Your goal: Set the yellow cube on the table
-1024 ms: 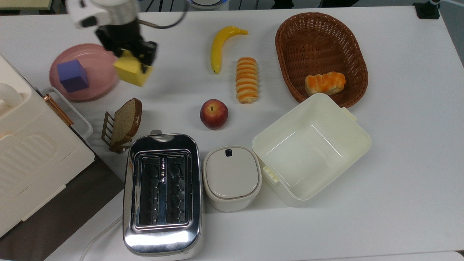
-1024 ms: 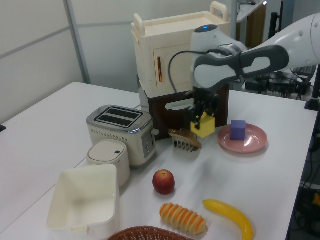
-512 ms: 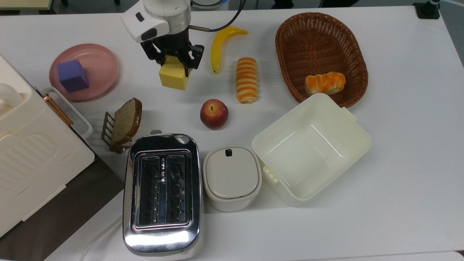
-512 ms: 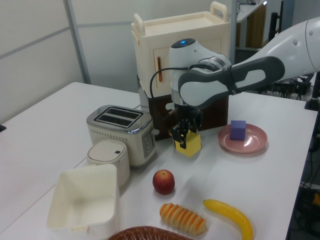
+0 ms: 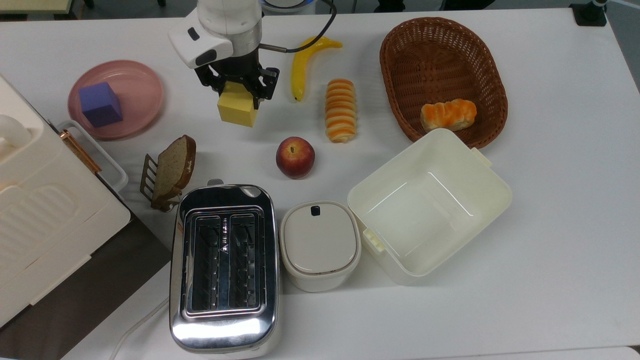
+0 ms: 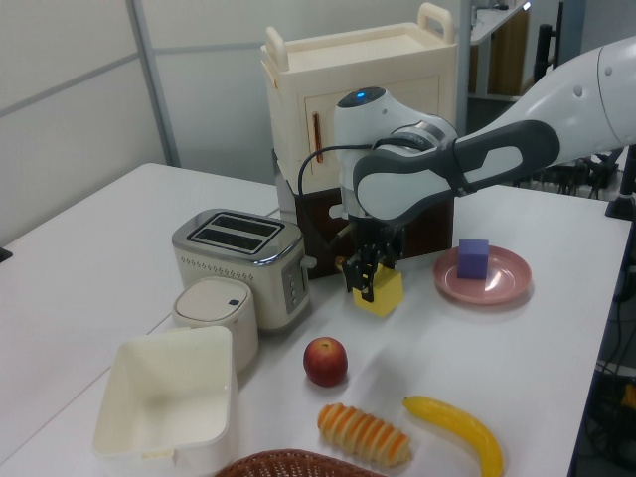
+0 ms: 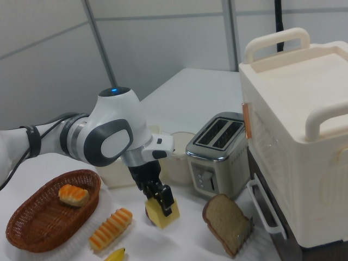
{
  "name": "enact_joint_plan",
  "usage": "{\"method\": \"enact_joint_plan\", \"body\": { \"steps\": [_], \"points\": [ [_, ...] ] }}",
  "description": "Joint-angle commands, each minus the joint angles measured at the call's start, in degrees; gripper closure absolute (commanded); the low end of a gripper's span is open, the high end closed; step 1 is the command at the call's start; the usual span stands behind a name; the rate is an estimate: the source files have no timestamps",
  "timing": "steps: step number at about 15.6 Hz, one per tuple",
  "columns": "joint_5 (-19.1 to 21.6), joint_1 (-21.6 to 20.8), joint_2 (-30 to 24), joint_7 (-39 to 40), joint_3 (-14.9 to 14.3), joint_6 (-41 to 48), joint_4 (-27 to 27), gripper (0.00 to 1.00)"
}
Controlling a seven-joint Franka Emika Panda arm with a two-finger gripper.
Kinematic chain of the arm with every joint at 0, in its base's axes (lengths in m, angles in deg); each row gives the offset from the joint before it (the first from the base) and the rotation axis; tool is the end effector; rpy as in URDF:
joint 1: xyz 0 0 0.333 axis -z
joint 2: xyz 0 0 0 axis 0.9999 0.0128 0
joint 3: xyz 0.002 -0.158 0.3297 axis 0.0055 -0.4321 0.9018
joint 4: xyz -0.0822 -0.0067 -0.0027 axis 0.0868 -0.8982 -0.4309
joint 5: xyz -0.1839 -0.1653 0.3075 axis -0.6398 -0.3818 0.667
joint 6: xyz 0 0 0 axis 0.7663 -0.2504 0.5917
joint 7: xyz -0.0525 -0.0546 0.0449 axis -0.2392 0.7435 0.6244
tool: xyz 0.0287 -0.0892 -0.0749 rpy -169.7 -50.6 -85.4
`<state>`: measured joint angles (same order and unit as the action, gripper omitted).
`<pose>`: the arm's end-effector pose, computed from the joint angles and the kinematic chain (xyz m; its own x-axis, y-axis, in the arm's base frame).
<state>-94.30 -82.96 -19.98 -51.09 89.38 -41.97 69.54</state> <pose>0.5889 -0.0358 0.4779 0.9846 -0.1744 0.0136 -0.1749 -0.9802 0.0932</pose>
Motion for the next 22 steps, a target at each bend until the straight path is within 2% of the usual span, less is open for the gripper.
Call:
{"method": "enact_joint_plan", "body": {
  "steps": [1,6,8,12,14,16,18,22],
  "points": [
    [-1.34,-0.60,-0.88,-0.62,-0.45,1.02,0.23,0.00],
    [-1.34,-0.95,-1.58,-1.32,-0.36,1.02,0.14,0.00],
    [-1.25,-1.82,-3.68,-3.60,-0.18,1.46,-0.82,0.00],
    [-0.90,-9.81,-8.60,-5.02,-0.09,10.93,-5.13,0.00],
    [-0.46,-11.93,-9.83,-4.93,-0.09,12.09,-5.58,0.00],
    [-0.20,-10.45,-10.10,-5.10,-0.70,11.66,-5.58,0.00],
    [-0.20,-5.45,-9.93,-4.84,-1.06,11.92,-5.66,0.00],
    [-0.19,-4.02,-11.25,-3.26,-2.64,12.71,-7.86,0.00]
  ]
}}
